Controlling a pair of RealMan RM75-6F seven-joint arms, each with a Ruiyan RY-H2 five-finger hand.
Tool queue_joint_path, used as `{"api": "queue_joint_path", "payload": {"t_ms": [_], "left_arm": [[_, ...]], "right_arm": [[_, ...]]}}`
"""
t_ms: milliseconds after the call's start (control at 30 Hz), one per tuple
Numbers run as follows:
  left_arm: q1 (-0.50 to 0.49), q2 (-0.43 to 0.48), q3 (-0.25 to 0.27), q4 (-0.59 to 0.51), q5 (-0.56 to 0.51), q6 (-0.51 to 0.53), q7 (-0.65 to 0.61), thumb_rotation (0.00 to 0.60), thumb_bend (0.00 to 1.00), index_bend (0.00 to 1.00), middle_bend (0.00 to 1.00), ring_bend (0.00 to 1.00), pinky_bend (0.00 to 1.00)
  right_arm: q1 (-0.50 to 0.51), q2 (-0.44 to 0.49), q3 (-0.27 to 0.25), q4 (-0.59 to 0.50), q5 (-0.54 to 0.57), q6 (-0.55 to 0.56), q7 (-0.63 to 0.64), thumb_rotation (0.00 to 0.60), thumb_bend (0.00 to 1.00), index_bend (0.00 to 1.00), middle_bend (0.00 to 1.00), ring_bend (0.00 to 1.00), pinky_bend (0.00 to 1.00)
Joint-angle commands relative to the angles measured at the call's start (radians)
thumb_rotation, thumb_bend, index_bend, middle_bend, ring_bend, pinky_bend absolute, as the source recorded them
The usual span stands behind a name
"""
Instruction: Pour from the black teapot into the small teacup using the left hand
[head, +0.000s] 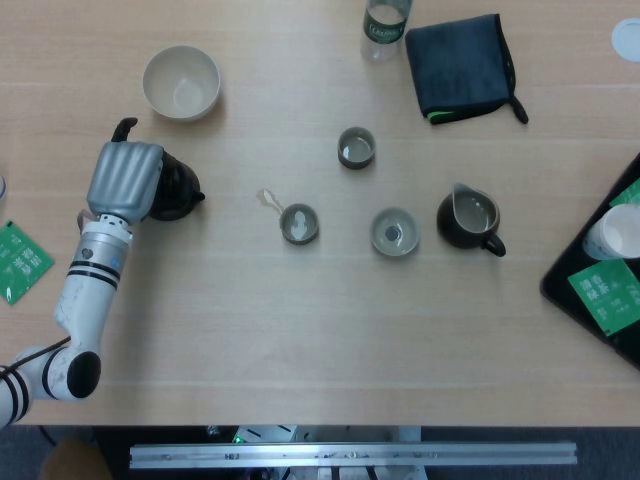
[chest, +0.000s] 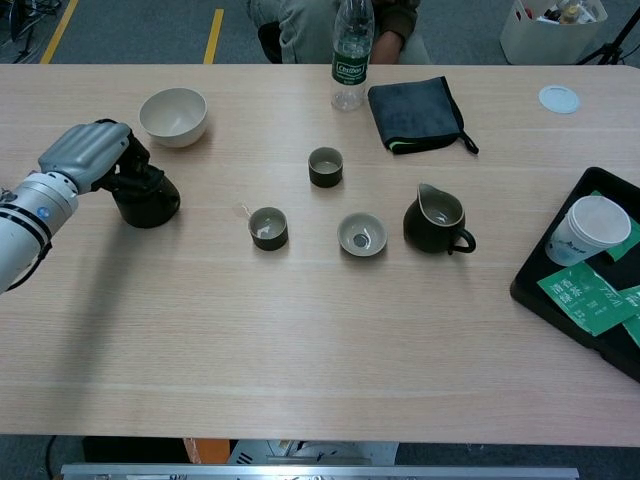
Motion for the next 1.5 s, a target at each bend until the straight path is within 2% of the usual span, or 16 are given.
{"api": "queue_joint_path", "payload": {"t_ms": [33,200,400,500,633,833,967,1133,1267,1400,1500], "left_arm": [[0.0,0.012,-0.001,-0.018,-0.002,-0.002,0.006,0.337,0.38,0.56,0.67,0.46,0.11],[-0.003,0.048,-0.002,-0.067,-0.027,-0.027,0.034,0.265,0.36,0.44,0.5,0.31,0.11],[-0.014,0.103,-0.008,-0.147,-0.055,-0.047,0.069,0.201,0.34,0.33,0.35,0.19,0.11],[-0.013,0.118,-0.017,-0.177,-0.038,-0.025,0.055,0.198,0.34,0.28,0.3,0.16,0.11],[-0.005,0.143,-0.028,-0.22,0.0,0.012,0.014,0.197,0.34,0.26,0.29,0.16,0.11],[0.014,0.204,-0.038,-0.295,0.026,0.053,-0.02,0.241,0.34,0.27,0.29,0.16,0.11],[0.041,0.245,-0.039,-0.335,0.034,0.104,-0.02,0.302,0.34,0.27,0.29,0.16,0.11],[0.089,0.295,-0.039,-0.381,0.043,0.175,-0.048,0.329,0.34,0.28,0.29,0.16,0.11],[0.128,0.311,-0.037,-0.385,0.074,0.245,-0.074,0.396,0.34,0.28,0.29,0.16,0.11],[0.182,0.335,-0.016,-0.396,0.103,0.337,-0.036,0.5,0.34,0.28,0.29,0.16,0.11],[0.23,0.363,0.003,-0.43,0.106,0.393,-0.017,0.524,0.34,0.28,0.29,0.16,0.11]], "right_arm": [[0.001,0.0,0.0,-0.001,-0.001,0.0,0.0,0.6,0.0,0.36,0.39,0.23,0.23],[0.0,0.001,0.001,-0.002,-0.001,0.002,-0.002,0.6,0.0,0.36,0.39,0.23,0.23],[0.0,0.001,0.0,-0.004,-0.004,0.006,-0.001,0.6,0.0,0.36,0.39,0.23,0.23],[0.0,0.001,0.001,-0.003,-0.005,0.006,0.0,0.6,0.0,0.36,0.39,0.23,0.23],[0.001,0.0,0.001,-0.004,-0.007,0.007,0.0,0.6,0.0,0.36,0.39,0.23,0.23],[0.008,-0.001,0.002,-0.007,-0.009,0.001,-0.004,0.6,0.0,0.36,0.39,0.23,0.23],[0.011,-0.001,0.002,-0.009,-0.008,-0.003,-0.009,0.6,0.0,0.36,0.39,0.23,0.23],[0.012,0.001,0.002,-0.016,-0.005,-0.008,-0.023,0.6,0.0,0.36,0.39,0.23,0.23],[0.017,-0.003,0.0,-0.021,-0.004,-0.018,-0.036,0.6,0.0,0.36,0.39,0.23,0.23],[0.023,-0.003,-0.001,-0.031,-0.01,-0.022,-0.051,0.6,0.0,0.36,0.39,0.23,0.23],[0.028,-0.003,-0.003,-0.036,-0.018,-0.026,-0.061,0.6,0.0,0.36,0.39,0.23,0.23]]}}
